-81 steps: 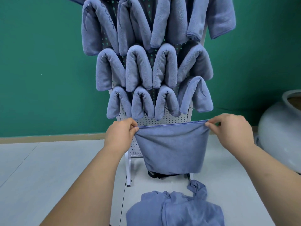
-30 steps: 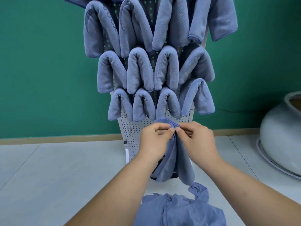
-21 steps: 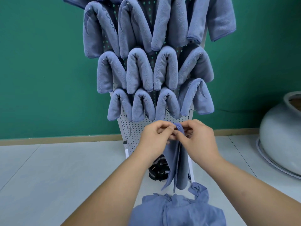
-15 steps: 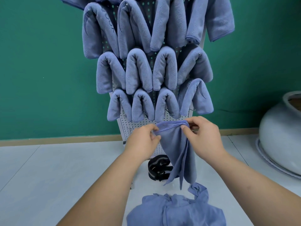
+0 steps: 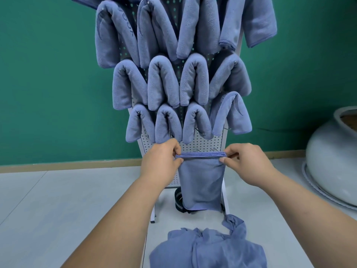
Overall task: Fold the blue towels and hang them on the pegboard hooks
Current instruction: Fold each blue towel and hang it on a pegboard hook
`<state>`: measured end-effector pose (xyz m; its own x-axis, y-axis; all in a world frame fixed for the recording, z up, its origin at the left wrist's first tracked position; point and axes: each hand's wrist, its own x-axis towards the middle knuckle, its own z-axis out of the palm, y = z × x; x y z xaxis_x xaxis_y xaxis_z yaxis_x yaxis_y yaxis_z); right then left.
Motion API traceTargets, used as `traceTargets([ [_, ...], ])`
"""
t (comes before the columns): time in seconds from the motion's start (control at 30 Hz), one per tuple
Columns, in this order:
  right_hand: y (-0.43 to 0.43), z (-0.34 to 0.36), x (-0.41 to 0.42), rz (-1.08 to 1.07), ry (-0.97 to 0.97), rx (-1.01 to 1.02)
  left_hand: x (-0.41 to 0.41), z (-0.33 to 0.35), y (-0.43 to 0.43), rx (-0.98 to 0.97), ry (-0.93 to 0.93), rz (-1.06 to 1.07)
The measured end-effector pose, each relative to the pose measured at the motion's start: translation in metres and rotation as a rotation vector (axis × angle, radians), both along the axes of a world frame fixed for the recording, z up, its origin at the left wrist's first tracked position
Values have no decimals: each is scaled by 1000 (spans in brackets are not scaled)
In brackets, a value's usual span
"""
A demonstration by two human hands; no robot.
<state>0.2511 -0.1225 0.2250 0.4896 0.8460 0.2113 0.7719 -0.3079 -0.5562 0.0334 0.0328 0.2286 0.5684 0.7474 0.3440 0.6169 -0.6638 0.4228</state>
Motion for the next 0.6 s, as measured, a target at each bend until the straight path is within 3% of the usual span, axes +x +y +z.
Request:
traceTargets([
  [0.23,3,-3,-25,207,153,41,3,-4,-5,-72,277,-129],
  [0.4,9,-1,-49,288,236,140,9,2,-19,-363,-41,-403],
  [0.6,16,-1,-54,253,537,214,7,4,-19,-240,-155,-367],
])
